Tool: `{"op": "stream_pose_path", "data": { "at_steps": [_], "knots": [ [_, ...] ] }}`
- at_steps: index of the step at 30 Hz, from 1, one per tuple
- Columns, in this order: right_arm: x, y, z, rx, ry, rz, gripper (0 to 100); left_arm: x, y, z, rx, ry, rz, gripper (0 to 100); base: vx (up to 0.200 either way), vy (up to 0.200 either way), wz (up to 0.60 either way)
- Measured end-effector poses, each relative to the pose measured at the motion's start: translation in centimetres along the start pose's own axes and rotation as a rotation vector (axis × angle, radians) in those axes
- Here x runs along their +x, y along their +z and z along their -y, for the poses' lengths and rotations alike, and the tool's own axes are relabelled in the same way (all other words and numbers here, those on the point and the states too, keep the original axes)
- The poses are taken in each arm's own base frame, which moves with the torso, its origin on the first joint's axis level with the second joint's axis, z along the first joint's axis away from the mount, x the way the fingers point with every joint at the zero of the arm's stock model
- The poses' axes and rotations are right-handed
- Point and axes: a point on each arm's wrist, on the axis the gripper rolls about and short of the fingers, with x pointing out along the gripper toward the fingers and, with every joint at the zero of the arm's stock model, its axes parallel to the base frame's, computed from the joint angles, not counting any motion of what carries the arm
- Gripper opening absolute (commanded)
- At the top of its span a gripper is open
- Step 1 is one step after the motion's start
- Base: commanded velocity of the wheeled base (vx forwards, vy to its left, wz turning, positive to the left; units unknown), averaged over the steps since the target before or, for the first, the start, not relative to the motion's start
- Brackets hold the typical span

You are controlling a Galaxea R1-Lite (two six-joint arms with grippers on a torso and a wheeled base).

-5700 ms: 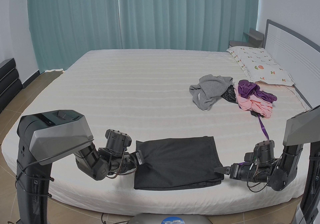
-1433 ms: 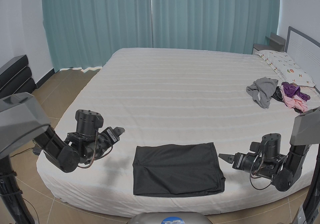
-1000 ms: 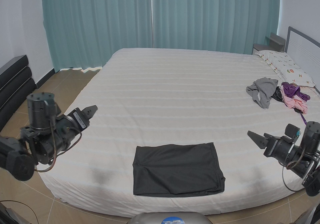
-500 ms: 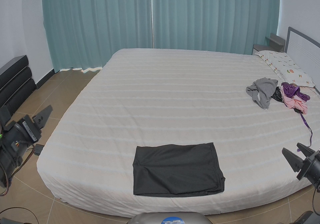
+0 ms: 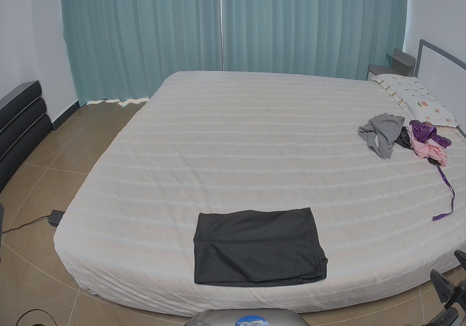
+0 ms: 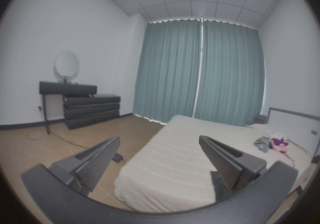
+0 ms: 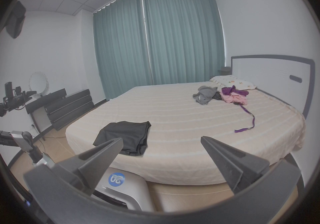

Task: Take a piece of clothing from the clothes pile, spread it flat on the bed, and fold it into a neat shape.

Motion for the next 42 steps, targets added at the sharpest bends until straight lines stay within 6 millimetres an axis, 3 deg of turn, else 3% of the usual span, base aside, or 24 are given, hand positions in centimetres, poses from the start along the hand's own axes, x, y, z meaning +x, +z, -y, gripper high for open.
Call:
{"op": "stream_pose_path", "data": {
  "at_steps": [8,17,24,33,38,42],
  "knots": [
    [-2.9,-0.7,-0.4,-0.147,-0.053,0.197,100,-4.2,-1.9,-2.0,0.089,0.101,0.117,100,0.000,0.000,0.00],
    [-2.4,-1.0,-0.4,-0.174,-0.082,0.388,100,-6.1,-2.9,-2.5,0.065,0.108,0.223,100,0.000,0.000,0.00],
    [-1.6,-1.6,-0.3,-0.203,-0.098,0.505,100,-5.7,-3.5,-2.4,0.028,0.036,0.282,100,0.000,0.000,0.00],
    [-0.4,-3.8,0.0,-0.140,-0.103,0.329,100,-3.9,-6.1,-2.0,0.020,-0.075,0.381,100,0.000,0.000,0.00],
    [-0.3,-4.0,0.1,-0.117,-0.103,0.307,100,-3.3,-7.6,-1.9,0.055,-0.105,0.301,100,0.000,0.000,0.00],
    [-0.2,-4.1,0.1,-0.107,-0.101,0.297,100,-2.8,-9.5,-2.0,0.095,-0.142,0.125,100,0.000,0.000,0.00]
  ]
}}
